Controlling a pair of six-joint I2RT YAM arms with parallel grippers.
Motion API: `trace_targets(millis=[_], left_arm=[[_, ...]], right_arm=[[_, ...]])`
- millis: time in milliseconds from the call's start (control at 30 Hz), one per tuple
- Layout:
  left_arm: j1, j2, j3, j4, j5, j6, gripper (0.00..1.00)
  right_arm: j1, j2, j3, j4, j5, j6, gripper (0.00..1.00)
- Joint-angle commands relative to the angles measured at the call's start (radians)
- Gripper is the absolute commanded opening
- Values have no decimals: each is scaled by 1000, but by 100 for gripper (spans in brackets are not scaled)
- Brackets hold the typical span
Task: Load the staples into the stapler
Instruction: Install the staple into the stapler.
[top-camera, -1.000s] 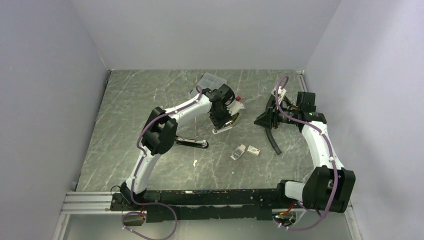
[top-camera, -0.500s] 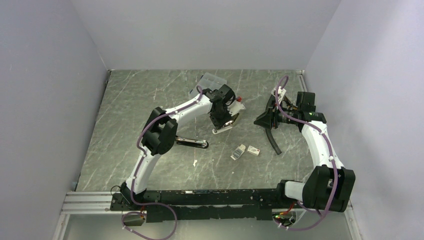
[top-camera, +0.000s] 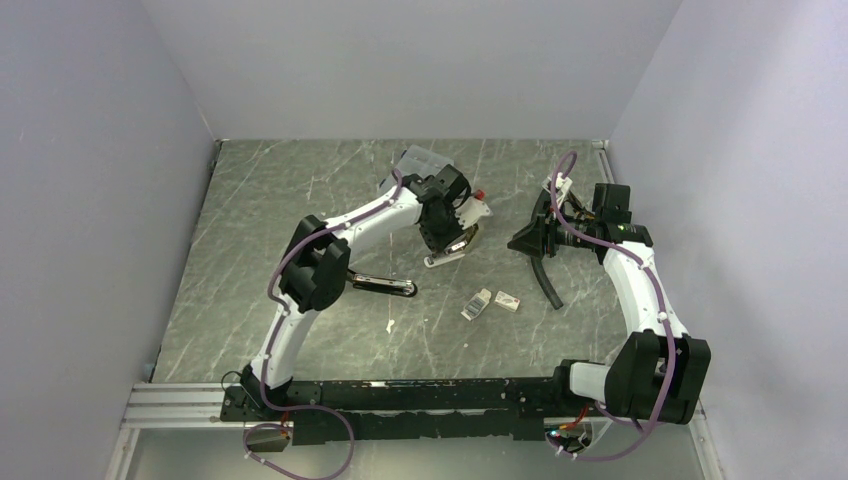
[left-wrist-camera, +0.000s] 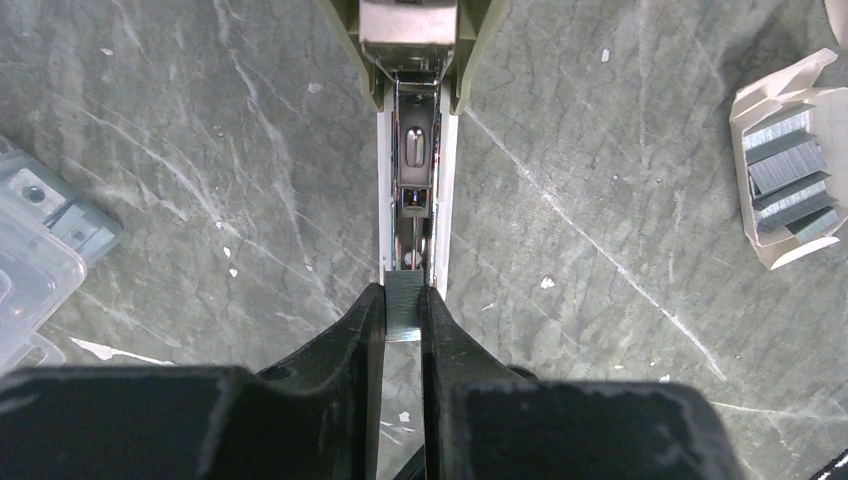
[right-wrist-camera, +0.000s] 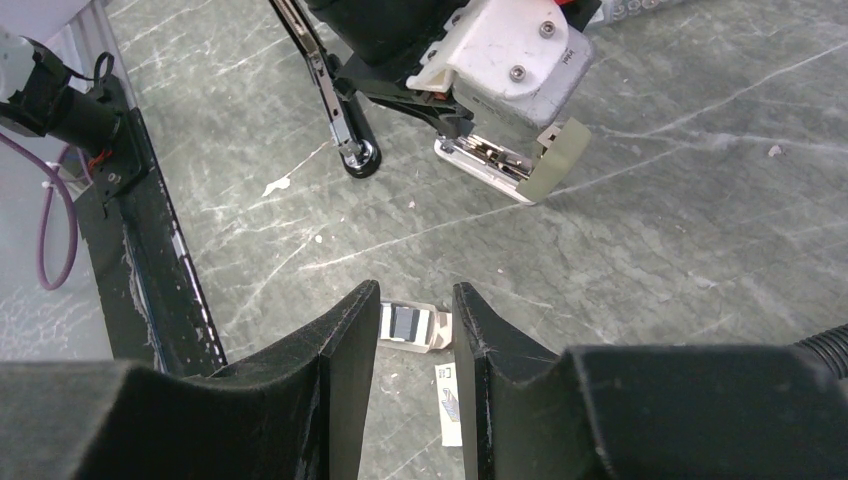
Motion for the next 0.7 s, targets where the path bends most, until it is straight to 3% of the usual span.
trace_targets(millis=[0, 367, 667], left_arm=[[-5, -76, -9, 16, 29, 15, 18], [21, -88, -71, 47, 146, 48, 18], [34, -104, -102, 92, 141, 59, 18]], right_arm=[[-5, 1, 29, 9, -34, -11, 37], [-5, 0, 29, 10, -34, -11, 37], [-5, 5, 32, 4, -37, -14, 37]])
